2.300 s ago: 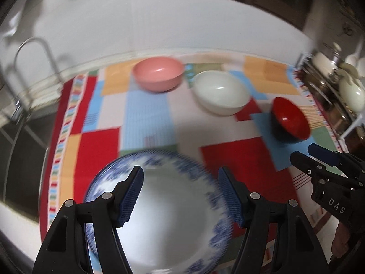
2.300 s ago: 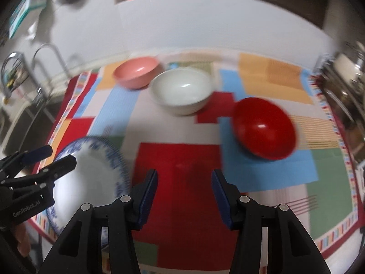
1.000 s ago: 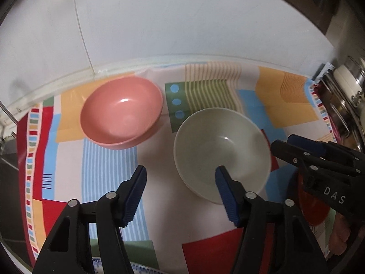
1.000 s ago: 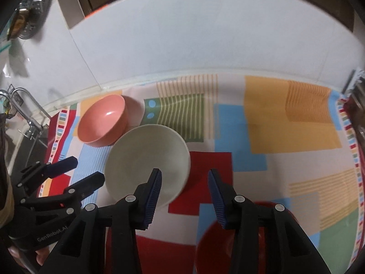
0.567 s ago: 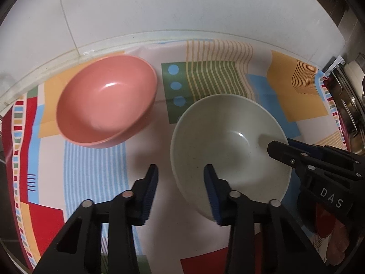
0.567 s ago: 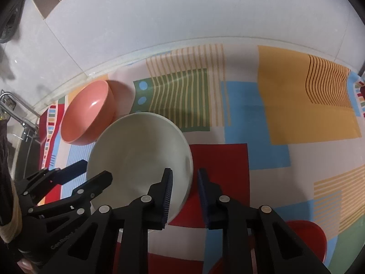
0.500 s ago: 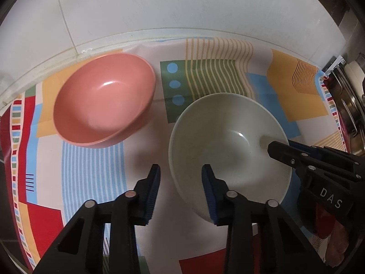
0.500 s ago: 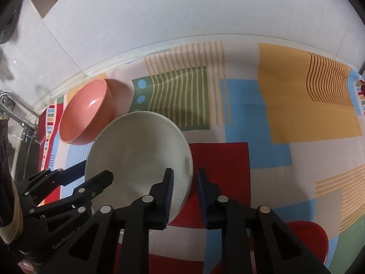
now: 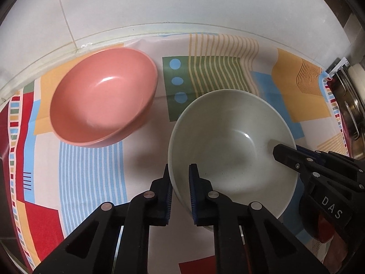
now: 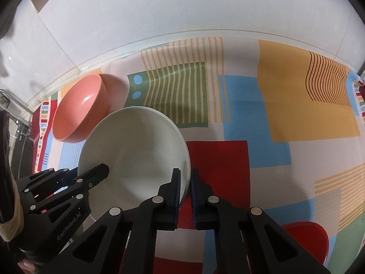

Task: Organize plates and bowls
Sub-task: 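Close both grippers on the white bowl rim, then lift the white bowl and carry it toward the stacked plates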

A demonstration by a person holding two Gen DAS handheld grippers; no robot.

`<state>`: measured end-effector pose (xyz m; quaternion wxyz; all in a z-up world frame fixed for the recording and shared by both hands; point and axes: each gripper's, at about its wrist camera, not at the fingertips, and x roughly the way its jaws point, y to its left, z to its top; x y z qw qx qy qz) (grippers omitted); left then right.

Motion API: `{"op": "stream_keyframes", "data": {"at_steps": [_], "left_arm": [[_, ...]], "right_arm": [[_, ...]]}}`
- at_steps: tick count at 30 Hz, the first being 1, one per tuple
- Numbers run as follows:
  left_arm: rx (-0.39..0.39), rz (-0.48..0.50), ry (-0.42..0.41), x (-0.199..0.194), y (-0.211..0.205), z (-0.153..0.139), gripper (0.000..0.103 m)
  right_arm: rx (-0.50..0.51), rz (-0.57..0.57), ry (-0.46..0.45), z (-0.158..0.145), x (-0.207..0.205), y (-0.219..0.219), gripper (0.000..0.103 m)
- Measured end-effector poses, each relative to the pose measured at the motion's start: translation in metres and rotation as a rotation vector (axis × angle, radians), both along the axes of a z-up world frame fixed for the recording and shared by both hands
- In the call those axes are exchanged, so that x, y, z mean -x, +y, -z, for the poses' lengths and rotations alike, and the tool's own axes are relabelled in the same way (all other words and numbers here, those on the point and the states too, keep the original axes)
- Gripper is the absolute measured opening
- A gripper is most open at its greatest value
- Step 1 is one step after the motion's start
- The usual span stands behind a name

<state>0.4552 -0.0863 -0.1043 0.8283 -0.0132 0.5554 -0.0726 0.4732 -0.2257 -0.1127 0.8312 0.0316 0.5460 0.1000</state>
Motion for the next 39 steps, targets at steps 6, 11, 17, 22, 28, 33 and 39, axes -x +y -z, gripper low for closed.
{"op": "stream_keyframes", "data": {"at_steps": [6, 11, 17, 22, 28, 33, 39], "left_arm": [[0.021, -0.002, -0.022, 0.018, 0.003, -0.017, 0.015], [0.031, 0.006, -0.059, 0.047, 0.007, -0.036, 0.015], [0.056, 0.022, -0.11, 0.087, 0.009, -0.064, 0.015], [0.065, 0.048, -0.146, 0.122, 0.007, -0.081, 0.015], [0.078, 0.083, -0.154, 0.157, -0.002, -0.087, 0.015], [0.078, 0.117, -0.132, 0.181, -0.012, -0.081, 0.016], [0.078, 0.148, -0.09, 0.203, -0.026, -0.069, 0.016]], "right_arm": [[0.006, 0.003, -0.039, -0.014, 0.013, 0.002, 0.009], [0.001, 0.017, -0.077, -0.032, 0.041, 0.003, 0.009], [0.005, 0.037, -0.114, -0.051, 0.086, 0.007, 0.009], [-0.006, 0.055, -0.14, -0.066, 0.125, 0.004, 0.009], [-0.01, 0.082, -0.156, -0.079, 0.166, -0.005, 0.009], [-0.001, 0.099, -0.16, -0.08, 0.193, -0.011, 0.009], [0.005, 0.123, -0.145, -0.076, 0.22, -0.022, 0.009]]}}
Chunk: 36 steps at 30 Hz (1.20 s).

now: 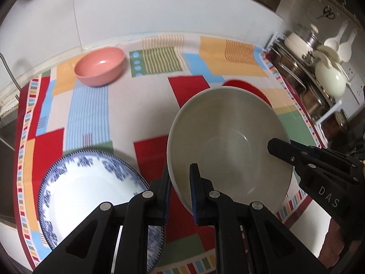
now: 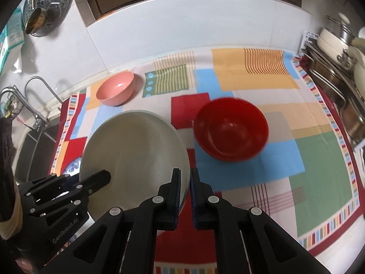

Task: Organize plates and bowls
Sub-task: 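Lift the white bowl and carry it toward the stacked plates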

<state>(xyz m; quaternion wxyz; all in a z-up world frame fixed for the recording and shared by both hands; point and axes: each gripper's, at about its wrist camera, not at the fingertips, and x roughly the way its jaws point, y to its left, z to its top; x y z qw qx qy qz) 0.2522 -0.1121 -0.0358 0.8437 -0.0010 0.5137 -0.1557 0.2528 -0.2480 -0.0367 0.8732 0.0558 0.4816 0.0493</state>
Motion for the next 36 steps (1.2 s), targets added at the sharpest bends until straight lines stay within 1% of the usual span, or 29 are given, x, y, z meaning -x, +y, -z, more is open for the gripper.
{"op": "stream_keyframes", "data": {"at_steps": [14, 23, 36], "left_arm": [[-0.016, 0.035, 0.106, 0.016, -0.03, 0.033, 0.016], [-0.032, 0.049, 0.147, 0.017, -0.046, 0.049, 0.016], [-0.044, 0.043, 0.188, 0.013, -0.054, 0.063, 0.016]], "right_arm": [[-0.004, 0.028, 0.114, 0.035, 0.024, -0.029, 0.009], [-0.01, 0.045, 0.156, 0.049, 0.027, -0.045, 0.009], [-0.032, 0.05, 0.206, 0.067, 0.023, -0.056, 0.009]]}}
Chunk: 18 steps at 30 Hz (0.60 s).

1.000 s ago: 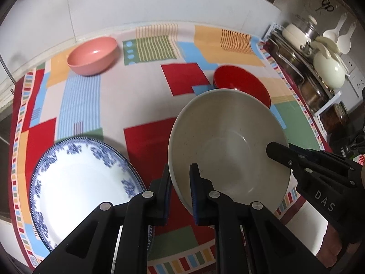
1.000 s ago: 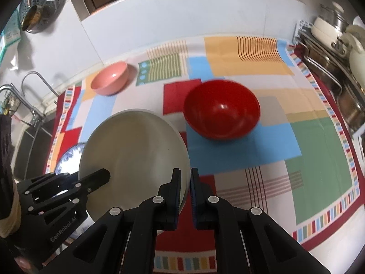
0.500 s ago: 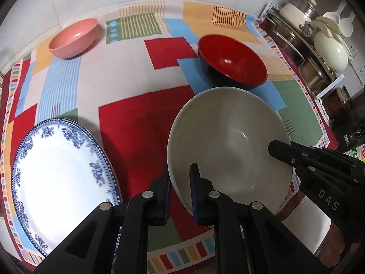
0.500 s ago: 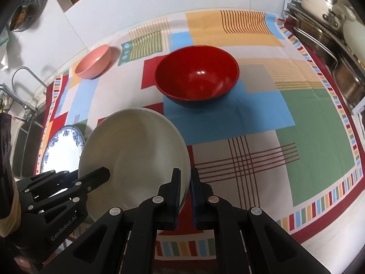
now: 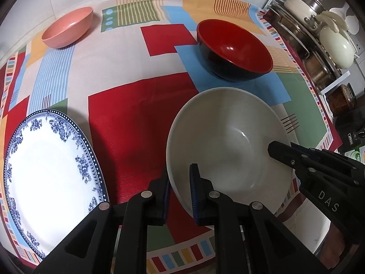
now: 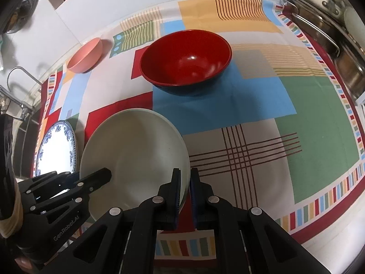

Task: Organize plates and bowls
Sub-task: 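Lift the white bowl and carry it toward the stacked plates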

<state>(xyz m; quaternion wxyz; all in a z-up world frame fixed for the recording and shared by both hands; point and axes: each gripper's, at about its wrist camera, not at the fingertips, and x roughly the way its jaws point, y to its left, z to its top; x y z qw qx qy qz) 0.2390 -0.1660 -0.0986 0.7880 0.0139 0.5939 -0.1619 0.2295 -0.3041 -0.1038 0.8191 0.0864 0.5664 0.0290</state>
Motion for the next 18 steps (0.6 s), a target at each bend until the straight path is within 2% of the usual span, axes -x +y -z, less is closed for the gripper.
{"op": "stream_keyframes", "data": {"at_steps": [10, 18], "left_arm": [[-0.004, 0.002, 0.015, -0.0017, -0.0001, 0.0058, 0.016], [-0.003, 0.009, 0.01, -0.0017, -0.0021, 0.0045, 0.021]], "right_arm": [[-0.011, 0.005, 0.023, 0.0083, -0.0012, -0.0014, 0.01], [-0.022, 0.016, 0.03, 0.0099, -0.0021, -0.0032, 0.01]]}}
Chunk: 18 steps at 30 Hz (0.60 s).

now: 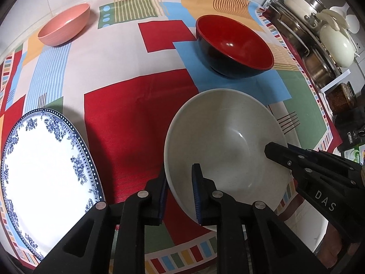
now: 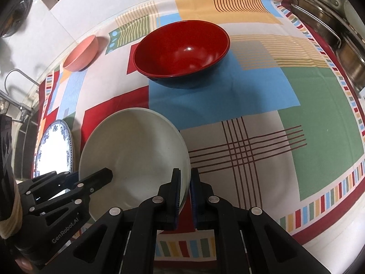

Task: Organize plates and bowls
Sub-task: 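Lift the white bowl and carry it toward the stacked plates, then lower the white bowl beside the plates and open both grippers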

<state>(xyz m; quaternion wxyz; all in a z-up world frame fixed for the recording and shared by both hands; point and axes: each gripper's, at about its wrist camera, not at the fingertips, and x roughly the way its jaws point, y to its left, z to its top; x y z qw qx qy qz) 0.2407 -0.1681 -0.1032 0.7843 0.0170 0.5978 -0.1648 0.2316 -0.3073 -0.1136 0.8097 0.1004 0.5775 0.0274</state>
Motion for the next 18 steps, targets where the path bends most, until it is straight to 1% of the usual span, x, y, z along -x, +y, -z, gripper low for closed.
{"op": "stream_keyframes", "data": {"at_steps": [1, 2, 3, 5, 6, 7, 8, 9, 13, 14, 18], "left_arm": [[-0.009, 0.001, -0.01, 0.0, 0.0, -0.001, 0.022], [-0.015, 0.002, -0.021, 0.001, 0.0, -0.002, 0.025], [-0.018, 0.004, -0.029, 0.001, 0.0, -0.004, 0.03], [-0.013, 0.007, -0.043, 0.001, 0.002, -0.007, 0.036], [-0.019, 0.009, -0.056, 0.001, 0.002, -0.01, 0.037], [-0.023, 0.01, -0.065, 0.001, 0.003, -0.012, 0.038], [-0.025, 0.009, -0.074, 0.001, 0.004, -0.015, 0.04], [-0.021, 0.008, -0.087, 0.001, 0.007, -0.019, 0.044], [-0.025, -0.005, -0.147, 0.0, 0.016, -0.034, 0.05], [-0.025, -0.012, -0.164, 0.0, 0.02, -0.038, 0.053], [-0.016, -0.032, -0.217, -0.004, 0.038, -0.056, 0.059]], "right_arm": [[0.0, 0.001, 0.0, 0.0, 0.0, 0.0, 0.01], [-0.003, 0.001, -0.001, 0.0, 0.0, 0.0, 0.01], [-0.008, 0.003, -0.002, 0.0, 0.0, -0.001, 0.01], [-0.017, 0.006, -0.003, 0.0, -0.001, 0.0, 0.011], [-0.018, 0.008, -0.004, 0.0, -0.001, 0.0, 0.017], [-0.015, 0.009, -0.007, -0.001, -0.001, 0.0, 0.027], [-0.011, 0.012, -0.013, -0.003, 0.0, 0.001, 0.032], [-0.005, 0.017, -0.025, -0.005, 0.0, 0.001, 0.034], [0.032, 0.033, -0.067, -0.019, 0.002, 0.002, 0.034], [0.037, 0.036, -0.074, -0.022, 0.002, 0.003, 0.034], [0.054, 0.027, -0.116, -0.037, 0.0, 0.01, 0.043]]}}
